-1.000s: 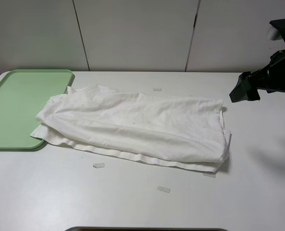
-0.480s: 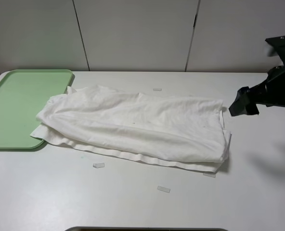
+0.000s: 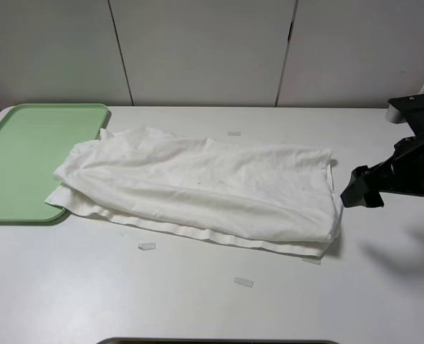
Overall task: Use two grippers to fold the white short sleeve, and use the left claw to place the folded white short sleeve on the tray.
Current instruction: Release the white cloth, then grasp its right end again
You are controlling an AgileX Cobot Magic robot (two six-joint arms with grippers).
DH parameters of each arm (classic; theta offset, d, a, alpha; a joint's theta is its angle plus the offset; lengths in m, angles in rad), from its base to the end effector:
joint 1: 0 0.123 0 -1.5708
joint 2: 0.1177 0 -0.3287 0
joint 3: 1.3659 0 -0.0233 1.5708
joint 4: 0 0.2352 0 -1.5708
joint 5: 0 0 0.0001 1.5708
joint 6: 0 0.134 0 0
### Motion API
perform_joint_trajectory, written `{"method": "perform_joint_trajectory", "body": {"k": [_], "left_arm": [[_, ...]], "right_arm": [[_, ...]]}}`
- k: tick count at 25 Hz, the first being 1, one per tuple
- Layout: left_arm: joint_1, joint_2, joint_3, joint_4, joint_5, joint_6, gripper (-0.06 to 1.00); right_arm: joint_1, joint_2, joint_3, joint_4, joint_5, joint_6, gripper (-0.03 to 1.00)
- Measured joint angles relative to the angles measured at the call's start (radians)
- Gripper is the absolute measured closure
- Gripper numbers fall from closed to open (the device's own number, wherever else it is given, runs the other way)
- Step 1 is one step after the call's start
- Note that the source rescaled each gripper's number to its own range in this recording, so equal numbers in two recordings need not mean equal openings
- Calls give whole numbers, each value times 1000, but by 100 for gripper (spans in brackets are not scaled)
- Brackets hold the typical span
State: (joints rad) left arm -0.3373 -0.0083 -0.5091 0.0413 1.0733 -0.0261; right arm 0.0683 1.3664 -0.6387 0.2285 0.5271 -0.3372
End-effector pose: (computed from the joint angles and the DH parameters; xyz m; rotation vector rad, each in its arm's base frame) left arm -0.0239 0.0135 0.2512 0.3141 2.0192 -0.1783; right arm 0.2260 0.0308 0.2067 -0.3138 2.7024 0.1352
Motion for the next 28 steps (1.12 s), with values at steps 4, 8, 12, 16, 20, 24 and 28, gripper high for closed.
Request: {"method": "perform_joint_trajectory", "body": {"k": [4,8,12,16,20,24,28], "left_arm": [[0,0,0,-1,-1,0,0],[1,0,0,-2,-1,1,0],[84,0,0,-2,-1,1,0],[246,0,1,-2,-2,1,0],[352,0,1,-2,-2,1,0],[419,0,2,-2,-2,1,0],[421,0,3,-2,-2,1,0]], "right_arm": [[0,0,0,5,1,2,-3],[0,0,0,25,-7,2,-3],[0,0,-1,56,-27,5,-3],[0,1,-53,70,-27,41,-3],[0,7,-105,71,-28,55,-3],[0,60,-124,69,-30,65,-3],[0,113,-125,66,-31,67,-3]]}}
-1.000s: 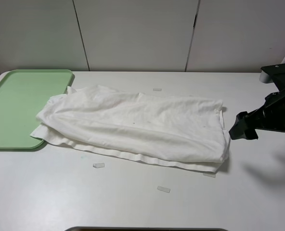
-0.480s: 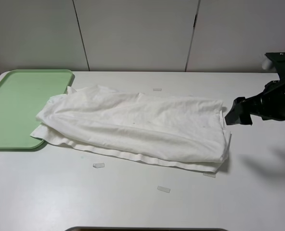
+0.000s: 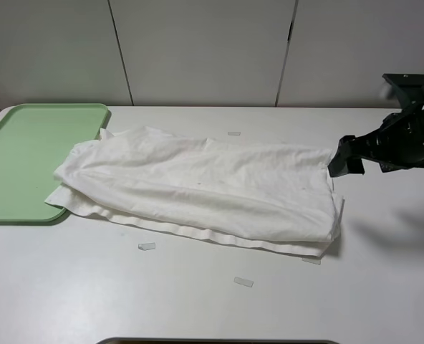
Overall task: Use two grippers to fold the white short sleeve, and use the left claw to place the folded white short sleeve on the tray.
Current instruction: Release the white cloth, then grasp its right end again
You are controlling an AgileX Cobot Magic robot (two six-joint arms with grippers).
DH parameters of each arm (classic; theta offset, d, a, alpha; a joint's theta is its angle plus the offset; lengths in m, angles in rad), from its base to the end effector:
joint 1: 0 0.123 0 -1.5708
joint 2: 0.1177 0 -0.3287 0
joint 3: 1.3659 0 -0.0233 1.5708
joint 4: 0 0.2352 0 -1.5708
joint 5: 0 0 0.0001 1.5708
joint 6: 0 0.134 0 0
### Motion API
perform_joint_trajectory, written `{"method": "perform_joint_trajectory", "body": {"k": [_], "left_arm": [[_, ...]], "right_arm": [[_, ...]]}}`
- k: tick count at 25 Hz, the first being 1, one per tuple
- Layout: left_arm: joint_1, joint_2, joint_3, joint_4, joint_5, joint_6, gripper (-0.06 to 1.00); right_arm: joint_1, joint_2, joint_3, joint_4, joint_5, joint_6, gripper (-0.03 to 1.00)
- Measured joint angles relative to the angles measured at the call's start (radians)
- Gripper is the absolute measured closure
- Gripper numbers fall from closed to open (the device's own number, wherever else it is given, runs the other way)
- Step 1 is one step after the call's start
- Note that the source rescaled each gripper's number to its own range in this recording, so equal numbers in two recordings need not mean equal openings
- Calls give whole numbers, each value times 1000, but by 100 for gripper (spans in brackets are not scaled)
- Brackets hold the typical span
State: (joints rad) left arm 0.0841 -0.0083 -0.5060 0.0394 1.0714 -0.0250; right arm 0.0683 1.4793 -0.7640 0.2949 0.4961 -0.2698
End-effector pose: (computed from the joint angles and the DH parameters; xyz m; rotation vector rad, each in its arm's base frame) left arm -0.0269 0.0024 0.2505 -0.1137 2.0379 0.0841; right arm 0.2701 0.0371 0.2136 -0.1470 2.6704 0.2046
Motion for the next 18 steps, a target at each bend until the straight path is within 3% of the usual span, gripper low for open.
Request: {"method": "perform_joint_trajectory", "body": {"k": [4,7,9,11,12,13,18], "left_arm": [[0,0,0,0,0,1,0],[0,0,0,0,0,1,0],[0,0,0,0,0,1,0],[0,0,0,0,0,1,0],[0,0,0,0,0,1,0],[0,0,0,0,0,1,0],[0,0,0,0,0,1,0]], "right_arm": [[2,55,-11,-6,-23,21,-3],[52,113,-70,-67,-14,90,-3],[98,154,-119,-132,-8,187,-3],[133,197,-163,-229,13,335,-3],[150,244,-203,-326,38,467,-3],[151,272,-223,-363,48,510,-3],[151,349,-260,-405,57,532,-3]]}}
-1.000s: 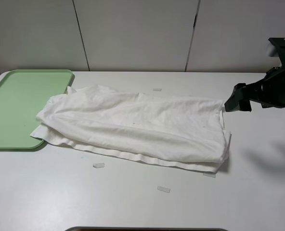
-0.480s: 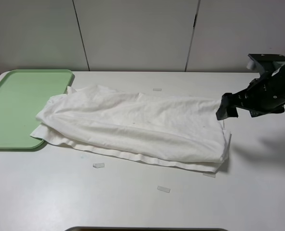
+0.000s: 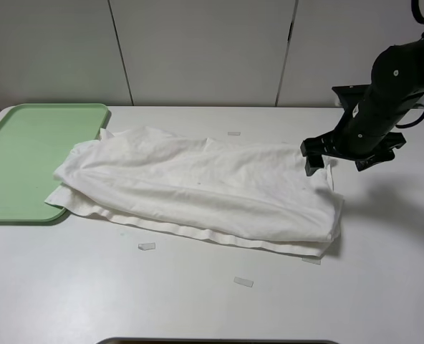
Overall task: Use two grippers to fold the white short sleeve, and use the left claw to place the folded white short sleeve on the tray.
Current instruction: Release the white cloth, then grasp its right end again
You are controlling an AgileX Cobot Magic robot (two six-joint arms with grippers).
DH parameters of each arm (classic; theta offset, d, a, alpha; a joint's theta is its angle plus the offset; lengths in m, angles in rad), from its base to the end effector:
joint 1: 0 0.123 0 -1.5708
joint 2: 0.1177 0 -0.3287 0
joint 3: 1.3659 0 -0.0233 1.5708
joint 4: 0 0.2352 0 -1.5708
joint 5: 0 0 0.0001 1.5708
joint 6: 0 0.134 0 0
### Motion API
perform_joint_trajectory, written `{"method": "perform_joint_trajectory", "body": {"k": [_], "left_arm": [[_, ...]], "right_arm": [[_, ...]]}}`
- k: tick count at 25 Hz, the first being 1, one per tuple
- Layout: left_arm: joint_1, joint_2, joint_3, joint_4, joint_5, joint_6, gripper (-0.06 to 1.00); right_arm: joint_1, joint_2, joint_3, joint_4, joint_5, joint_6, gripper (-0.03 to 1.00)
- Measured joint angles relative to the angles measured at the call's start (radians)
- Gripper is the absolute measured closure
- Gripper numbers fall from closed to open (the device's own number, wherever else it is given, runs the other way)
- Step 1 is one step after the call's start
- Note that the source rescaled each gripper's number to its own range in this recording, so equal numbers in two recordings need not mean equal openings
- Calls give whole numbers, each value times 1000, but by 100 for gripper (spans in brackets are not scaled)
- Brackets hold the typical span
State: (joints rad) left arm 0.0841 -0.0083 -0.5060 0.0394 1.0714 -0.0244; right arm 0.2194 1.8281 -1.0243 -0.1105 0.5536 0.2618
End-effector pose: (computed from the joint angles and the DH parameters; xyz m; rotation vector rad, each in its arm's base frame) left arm -0.0269 0.0024 0.2505 -0.1131 2.0380 0.0845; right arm 0.3461 0.0692 0.1642 -0.0607 2.8323 0.0026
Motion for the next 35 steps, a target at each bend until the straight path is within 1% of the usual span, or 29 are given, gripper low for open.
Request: {"method": "perform_joint_trajectory", "body": {"k": [5,9,13,14,16,17,18,19,26,29,30,32,34,35], "left_arm": [[0,0,0,0,0,0,0],[0,0,0,0,0,0,0],[0,0,0,0,0,0,0],[0,0,0,0,0,0,0],[0,0,0,0,0,0,0],[0,0,0,0,0,0,0],[0,0,0,0,0,0,0],[0,0,0,0,0,0,0],[0,-1,1,0,0,0,0],[0,-1,1,0,0,0,0],[0,-1,1,0,0,0,0],[0,-1,1,0,0,0,0],[0,-1,1,0,0,0,0],[0,-1,1,0,0,0,0]], "right_arm": [[-3,75,-2,0,-16,-5,-3],[-32,132,-3,14,-36,-37,-3],[-71,165,-3,80,-41,-100,-3],[-71,165,-3,80,-41,-100,-3],[-84,174,-6,127,-42,-146,-3],[-93,184,-10,165,-38,-194,-3],[-94,187,-12,178,-35,-207,-3],[-94,187,-12,178,-35,-207,-3],[-96,216,-27,226,-28,-307,-3],[-96,220,-28,234,-29,-324,-2],[-96,220,-29,234,-30,-325,2],[-96,221,-29,237,-40,-329,14],[-96,224,-30,247,-50,-329,31],[-96,224,-30,251,-56,-329,42]]}}
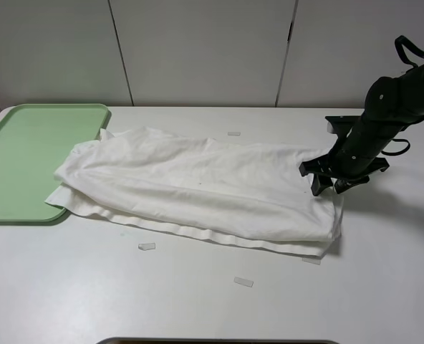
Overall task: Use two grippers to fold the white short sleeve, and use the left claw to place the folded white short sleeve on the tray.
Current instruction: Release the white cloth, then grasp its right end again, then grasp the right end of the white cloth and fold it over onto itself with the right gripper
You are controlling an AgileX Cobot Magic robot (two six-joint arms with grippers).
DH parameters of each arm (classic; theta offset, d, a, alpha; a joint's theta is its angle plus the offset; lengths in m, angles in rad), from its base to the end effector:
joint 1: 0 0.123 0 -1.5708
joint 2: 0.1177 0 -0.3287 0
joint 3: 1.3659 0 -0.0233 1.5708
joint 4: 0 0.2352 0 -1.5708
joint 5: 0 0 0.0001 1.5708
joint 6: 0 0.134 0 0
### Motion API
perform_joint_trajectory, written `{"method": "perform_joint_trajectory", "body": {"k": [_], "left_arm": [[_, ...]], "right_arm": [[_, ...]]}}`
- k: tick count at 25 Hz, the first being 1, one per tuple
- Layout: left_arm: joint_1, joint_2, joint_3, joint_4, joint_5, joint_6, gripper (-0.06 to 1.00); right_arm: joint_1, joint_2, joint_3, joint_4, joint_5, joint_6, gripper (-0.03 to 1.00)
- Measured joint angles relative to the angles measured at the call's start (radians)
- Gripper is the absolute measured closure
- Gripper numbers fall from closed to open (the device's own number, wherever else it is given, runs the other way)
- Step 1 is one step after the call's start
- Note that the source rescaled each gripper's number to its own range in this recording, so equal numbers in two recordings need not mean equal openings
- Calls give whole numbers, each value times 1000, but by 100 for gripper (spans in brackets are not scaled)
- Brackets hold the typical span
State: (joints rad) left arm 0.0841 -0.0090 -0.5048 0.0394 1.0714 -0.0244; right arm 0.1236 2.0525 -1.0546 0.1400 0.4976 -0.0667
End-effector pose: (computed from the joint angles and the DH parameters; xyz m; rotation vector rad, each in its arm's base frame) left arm -0.0269 0.0024 0.2501 -0.1131 2.0385 0.0845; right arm 0.3662 0.0545 0.0910 -0.1082 2.9773 0.1213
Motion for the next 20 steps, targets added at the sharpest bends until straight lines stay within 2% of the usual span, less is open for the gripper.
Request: {"method": "perform_joint_trajectory", "body": {"k": [3,8,20], "left_arm": [[0,0,0,0,0,0,0],[0,0,0,0,0,0,0],[0,0,0,0,0,0,0]], "right_arm": [[0,2,0,18,-7,0,65],[0,4,0,49,-7,0,91],[0,-35,2,21,3,0,91]]}}
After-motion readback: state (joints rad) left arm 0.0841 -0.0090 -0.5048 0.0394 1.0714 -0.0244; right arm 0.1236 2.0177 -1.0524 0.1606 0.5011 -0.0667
